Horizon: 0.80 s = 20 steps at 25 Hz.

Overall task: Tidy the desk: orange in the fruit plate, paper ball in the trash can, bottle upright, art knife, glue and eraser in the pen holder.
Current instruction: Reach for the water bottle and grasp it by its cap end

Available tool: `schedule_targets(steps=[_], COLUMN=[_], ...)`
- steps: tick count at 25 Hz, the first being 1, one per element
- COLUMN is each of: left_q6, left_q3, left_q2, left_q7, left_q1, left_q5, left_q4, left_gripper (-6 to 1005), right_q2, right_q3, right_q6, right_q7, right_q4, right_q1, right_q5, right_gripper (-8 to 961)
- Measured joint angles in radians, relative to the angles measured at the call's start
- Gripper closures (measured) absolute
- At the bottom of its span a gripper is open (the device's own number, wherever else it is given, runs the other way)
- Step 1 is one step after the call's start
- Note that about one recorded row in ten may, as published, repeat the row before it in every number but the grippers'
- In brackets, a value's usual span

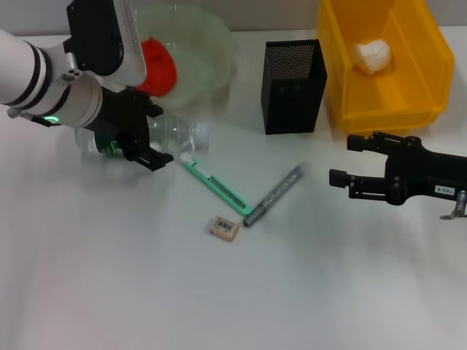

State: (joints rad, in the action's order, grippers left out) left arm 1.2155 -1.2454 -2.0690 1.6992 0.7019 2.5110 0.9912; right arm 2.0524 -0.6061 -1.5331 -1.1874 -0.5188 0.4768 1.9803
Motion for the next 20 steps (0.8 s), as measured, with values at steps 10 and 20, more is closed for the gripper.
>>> schedule_targets(steps=[10,20], left_q6=[0.037,0.127], left_q3=[0.002,0.008], left_q2=[-0.001,-0.001], left_q7=[0.002,0.014], left_q1=[-0.015,-0.063], left_q5=[0.0,-0.071], left_q4=[0.036,0.143], left_gripper=[137,140], right_q2=[0.0,-0.001], right_q3=[0.002,0.002], right_q6=[-0.002,0.0], right_q7=[-0.002,-0.002], right_q4=[-0.002,0.0], right_q1=[-0.005,-0.003], right_q5=[0.0,0.0], right_gripper=[126,125])
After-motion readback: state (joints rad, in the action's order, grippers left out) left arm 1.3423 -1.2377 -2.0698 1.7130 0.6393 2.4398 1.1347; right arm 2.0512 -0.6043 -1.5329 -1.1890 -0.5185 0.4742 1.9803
